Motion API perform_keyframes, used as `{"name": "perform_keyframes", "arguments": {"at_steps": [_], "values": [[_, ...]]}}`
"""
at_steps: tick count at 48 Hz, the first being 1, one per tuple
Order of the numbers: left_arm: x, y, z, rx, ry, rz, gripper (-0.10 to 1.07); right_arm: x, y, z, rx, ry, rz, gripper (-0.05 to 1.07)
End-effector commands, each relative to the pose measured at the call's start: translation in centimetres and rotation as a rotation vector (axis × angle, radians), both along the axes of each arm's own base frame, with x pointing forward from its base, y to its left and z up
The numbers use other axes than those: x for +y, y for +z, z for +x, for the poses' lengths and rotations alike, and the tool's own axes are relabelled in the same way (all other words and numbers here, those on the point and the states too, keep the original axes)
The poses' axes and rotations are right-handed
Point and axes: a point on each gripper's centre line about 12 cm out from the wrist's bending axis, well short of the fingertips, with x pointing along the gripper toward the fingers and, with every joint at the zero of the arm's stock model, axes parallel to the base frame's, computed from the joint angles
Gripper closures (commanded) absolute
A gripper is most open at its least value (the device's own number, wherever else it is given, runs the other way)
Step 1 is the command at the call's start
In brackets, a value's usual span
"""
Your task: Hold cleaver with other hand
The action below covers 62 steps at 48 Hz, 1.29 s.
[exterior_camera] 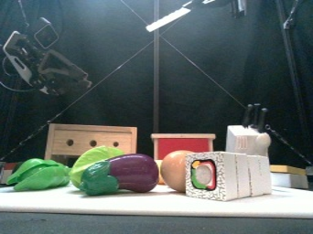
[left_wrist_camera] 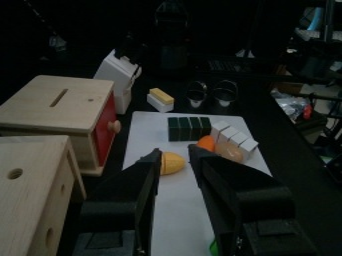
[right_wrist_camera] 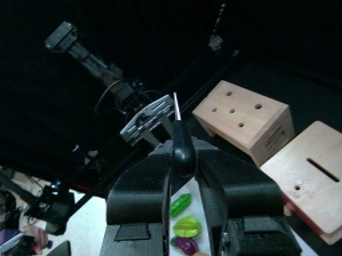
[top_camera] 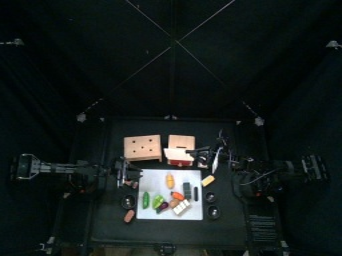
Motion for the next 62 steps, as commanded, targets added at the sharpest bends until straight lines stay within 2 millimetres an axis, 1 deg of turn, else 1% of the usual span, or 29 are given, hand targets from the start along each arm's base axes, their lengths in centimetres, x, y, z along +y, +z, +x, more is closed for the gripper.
{"name": "perform_keyframes", "arguments": {"at_steps": [1, 8, 13, 16, 18, 23, 25, 31, 37, 41, 48, 52, 62], "values": [[0.1, 0.7, 0.4, -0.024, 0.001, 0.003, 0.26, -0.4, 1.2, -0.6, -0.007, -0.030, 0.008, 0.47], [0.2, 0.8, 0.4, -0.026, 0.007, 0.004, 0.26, -1.1, 0.9, -1.2, 0.101, -0.123, 0.018, 0.47], [0.3, 0.9, 0.5, -0.029, 0.009, 0.004, 0.26, -0.2, 1.2, -0.8, 0.069, -0.073, -0.043, 0.47], [0.3, 1.0, 0.5, -0.030, 0.009, 0.005, 0.26, 0.2, 0.8, -0.5, 0.051, -0.042, -0.092, 0.48], [0.3, 1.1, 0.5, -0.036, 0.008, 0.005, 0.26, 0.3, 0.1, -0.3, 0.055, -0.029, -0.120, 0.48], [0.2, 1.3, 0.6, -0.050, 0.004, 0.005, 0.26, 0.8, -2.7, 0.6, 0.086, 0.021, -0.160, 0.48], [0.3, 1.4, 0.6, -0.056, 0.004, 0.005, 0.26, 1.2, -4.1, 1.0, 0.091, 0.061, -0.178, 0.48], [0.1, 2.1, 0.7, -0.105, -0.007, 0.005, 0.26, 2.4, -7.3, 1.8, 0.060, 0.197, -0.212, 0.48], [0.0, 3.2, 0.8, -0.184, -0.023, 0.004, 0.26, 2.8, -9.6, 2.4, 0.013, 0.307, -0.224, 0.48], [-0.1, 3.8, 0.9, -0.227, -0.032, 0.004, 0.26, 2.6, -10.9, 3.1, 0.005, 0.348, -0.222, 0.48], [-0.2, 4.1, 0.9, -0.245, -0.038, -0.002, 0.26, 2.0, -12.4, 3.9, 0.048, 0.361, -0.269, 0.48], [-0.1, 3.9, 0.9, -0.239, -0.032, -0.011, 0.25, 2.0, -13.0, 4.3, 0.075, 0.373, -0.303, 0.48], [-0.1, 2.9, 1.6, -0.197, -0.030, -0.020, 0.24, 2.0, -14.3, 5.3, 0.106, 0.383, -0.275, 0.48]]}}
